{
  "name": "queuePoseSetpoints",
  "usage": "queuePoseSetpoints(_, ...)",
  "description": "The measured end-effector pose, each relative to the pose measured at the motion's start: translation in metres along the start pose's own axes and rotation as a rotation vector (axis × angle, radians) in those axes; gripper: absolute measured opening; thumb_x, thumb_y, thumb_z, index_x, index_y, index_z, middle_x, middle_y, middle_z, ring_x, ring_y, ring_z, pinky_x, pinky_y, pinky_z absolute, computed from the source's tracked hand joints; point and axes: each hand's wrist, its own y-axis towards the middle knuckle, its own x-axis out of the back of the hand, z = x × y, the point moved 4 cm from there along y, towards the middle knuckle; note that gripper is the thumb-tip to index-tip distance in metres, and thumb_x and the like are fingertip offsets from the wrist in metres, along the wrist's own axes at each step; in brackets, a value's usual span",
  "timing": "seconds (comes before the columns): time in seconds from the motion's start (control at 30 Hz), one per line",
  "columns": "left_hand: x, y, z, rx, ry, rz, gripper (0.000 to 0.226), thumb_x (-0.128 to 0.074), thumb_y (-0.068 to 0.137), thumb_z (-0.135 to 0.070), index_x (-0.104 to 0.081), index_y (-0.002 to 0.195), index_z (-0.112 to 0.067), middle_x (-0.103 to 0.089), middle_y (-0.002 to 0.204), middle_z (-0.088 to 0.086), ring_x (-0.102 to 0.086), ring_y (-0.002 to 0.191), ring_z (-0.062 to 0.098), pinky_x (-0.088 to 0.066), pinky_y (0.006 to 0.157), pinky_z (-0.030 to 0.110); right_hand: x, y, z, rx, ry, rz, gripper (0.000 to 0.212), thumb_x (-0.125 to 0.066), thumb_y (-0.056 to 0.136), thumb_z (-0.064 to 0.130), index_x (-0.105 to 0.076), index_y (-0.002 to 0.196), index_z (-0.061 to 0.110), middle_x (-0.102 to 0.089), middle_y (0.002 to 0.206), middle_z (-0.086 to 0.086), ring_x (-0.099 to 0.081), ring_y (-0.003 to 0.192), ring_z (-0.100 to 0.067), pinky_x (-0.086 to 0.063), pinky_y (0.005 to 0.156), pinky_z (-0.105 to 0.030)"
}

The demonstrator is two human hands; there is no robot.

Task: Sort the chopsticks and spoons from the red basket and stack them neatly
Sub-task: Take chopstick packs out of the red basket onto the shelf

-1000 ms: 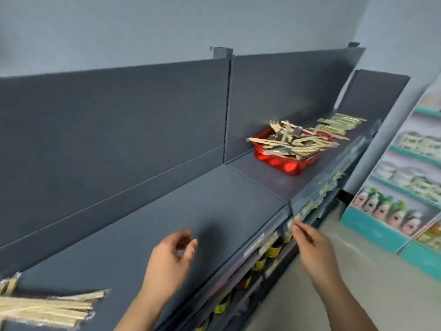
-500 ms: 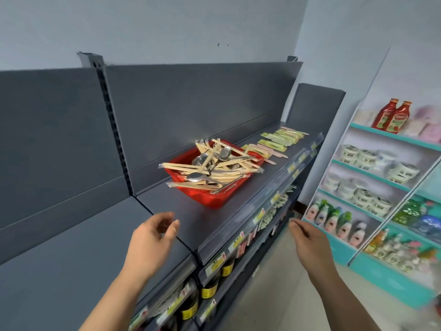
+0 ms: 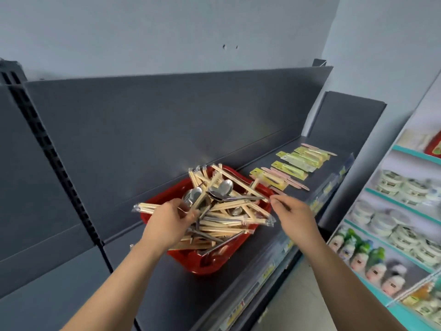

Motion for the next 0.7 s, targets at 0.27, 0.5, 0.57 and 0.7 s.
queuePoseSetpoints(0.27, -0.036, 0.052, 0.0, 0.128, 0.102, 0.214, 0.028, -0.084, 0.062, -0.03, -0.06, 0.074, -0.021, -0.065, 0.072, -0.007, -0.058, 0.064, 0.009, -0.044, 0.051, 0.025, -0.063, 0.085, 0.007, 0.055, -0.338, 0.392, 0.043, -0.062, 0.091, 0.037, -0.061, 0.13, 0.018, -0.062, 0.13, 0.005, -0.058, 0.117, -0.013, -0.046, 0.097, -0.028)
queuePoseSetpoints(0.5, -0.034, 0.063, 0.016, 0.185, 0.074, 0.179, 0.008, -0.059, 0.088, -0.028, -0.06, 0.085, -0.02, -0.065, 0.065, -0.005, -0.062, 0.055, 0.011, -0.041, 0.047, 0.021, -0.093, 0.127, 0.0, 0.099, -0.523, 0.634, 0.03, -0.068, 0.083, 0.034, -0.07, 0.102, 0.011, -0.071, 0.1, -0.011, -0.067, 0.092, -0.028, -0.055, 0.078, -0.038)
queuePoseSetpoints(0.57, -0.036, 0.062, 0.017, 0.188, 0.134, 0.156, 0.014, -0.051, 0.093, -0.031, -0.055, 0.089, -0.018, -0.063, 0.073, -0.005, -0.061, 0.064, 0.015, -0.044, 0.054, 0.028, -0.096, 0.134, -0.004, 0.125, -0.525, 0.692, 0.022, -0.067, 0.085, 0.034, -0.068, 0.091, 0.013, -0.07, 0.09, -0.011, -0.067, 0.082, -0.025, -0.049, 0.07, -0.035)
queuePoseSetpoints(0.7, -0.04, 0.061, 0.014, 0.208, 0.151, 0.088, 0.019, -0.038, 0.098, -0.031, -0.049, 0.09, -0.018, -0.062, 0.08, -0.002, -0.06, 0.071, 0.02, -0.044, 0.061, 0.036, -0.089, 0.153, -0.008, 0.193, -0.428, 0.669, 0.029, -0.061, 0.091, 0.03, -0.051, 0.064, 0.024, -0.051, 0.059, 0.007, -0.05, 0.053, -0.01, -0.038, 0.052, -0.028)
